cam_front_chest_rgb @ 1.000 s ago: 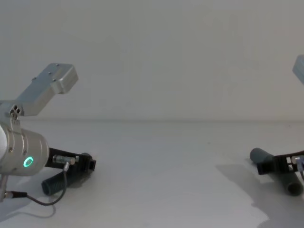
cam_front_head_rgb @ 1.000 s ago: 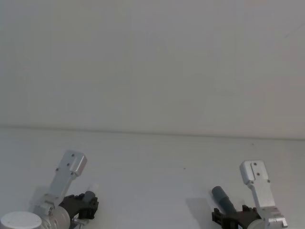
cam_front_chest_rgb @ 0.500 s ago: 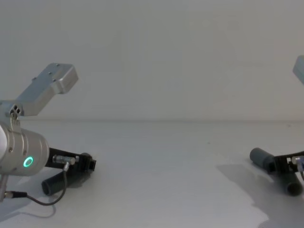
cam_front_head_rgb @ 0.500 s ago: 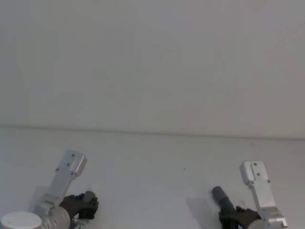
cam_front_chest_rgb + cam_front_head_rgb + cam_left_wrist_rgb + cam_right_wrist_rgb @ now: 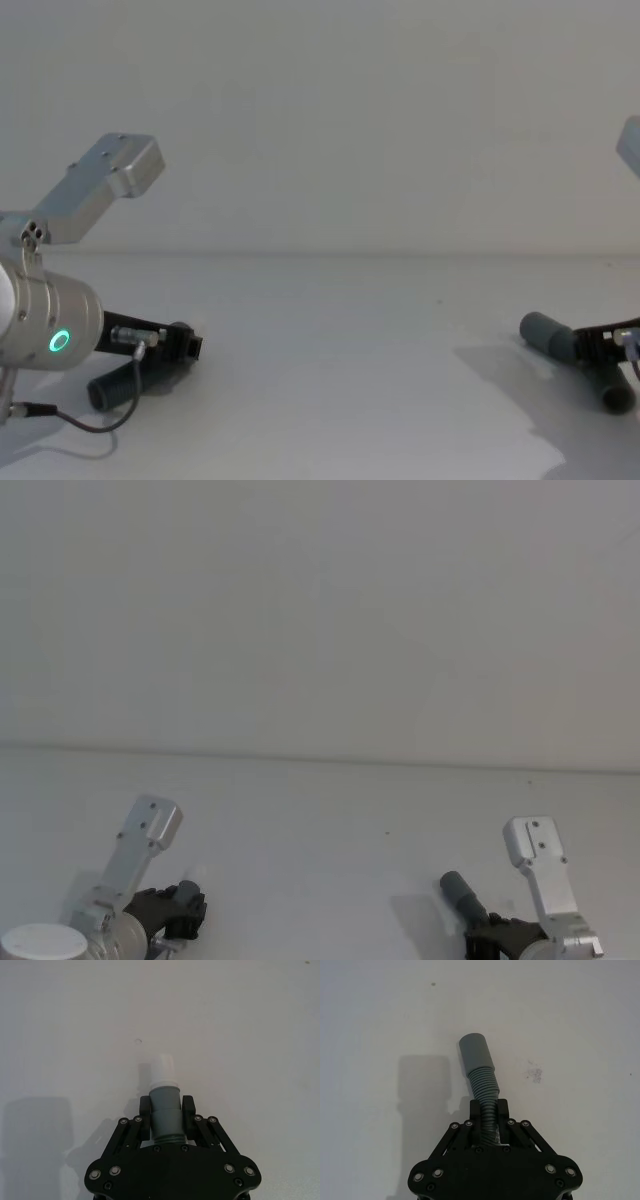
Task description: Use both hands to pick up one end of the pipe from the table, align the ends, and insert them.
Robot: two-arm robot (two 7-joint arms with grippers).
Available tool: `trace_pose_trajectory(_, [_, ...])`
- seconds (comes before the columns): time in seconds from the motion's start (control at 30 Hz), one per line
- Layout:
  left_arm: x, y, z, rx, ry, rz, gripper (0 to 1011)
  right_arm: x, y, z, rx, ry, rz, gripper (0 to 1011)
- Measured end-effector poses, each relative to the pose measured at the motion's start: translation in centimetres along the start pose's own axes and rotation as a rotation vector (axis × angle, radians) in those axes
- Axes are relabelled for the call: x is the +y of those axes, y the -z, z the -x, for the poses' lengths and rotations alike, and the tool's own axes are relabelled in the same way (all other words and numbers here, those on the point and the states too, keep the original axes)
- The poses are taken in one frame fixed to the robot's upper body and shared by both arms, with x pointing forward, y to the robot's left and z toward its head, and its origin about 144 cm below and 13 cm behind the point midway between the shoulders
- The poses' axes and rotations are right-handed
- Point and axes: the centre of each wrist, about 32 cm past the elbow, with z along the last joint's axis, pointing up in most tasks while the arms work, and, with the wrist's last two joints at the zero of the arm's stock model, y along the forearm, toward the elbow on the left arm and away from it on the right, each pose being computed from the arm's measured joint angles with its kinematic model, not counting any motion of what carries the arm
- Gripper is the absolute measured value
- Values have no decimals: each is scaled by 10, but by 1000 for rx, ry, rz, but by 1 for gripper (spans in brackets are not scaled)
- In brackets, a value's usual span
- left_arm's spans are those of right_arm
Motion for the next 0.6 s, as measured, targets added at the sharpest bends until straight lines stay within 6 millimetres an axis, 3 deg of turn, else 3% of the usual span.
trace_pose_trajectory(0.6, [0, 0, 0, 0, 0, 0, 340, 0, 0, 0, 0, 0, 0, 144])
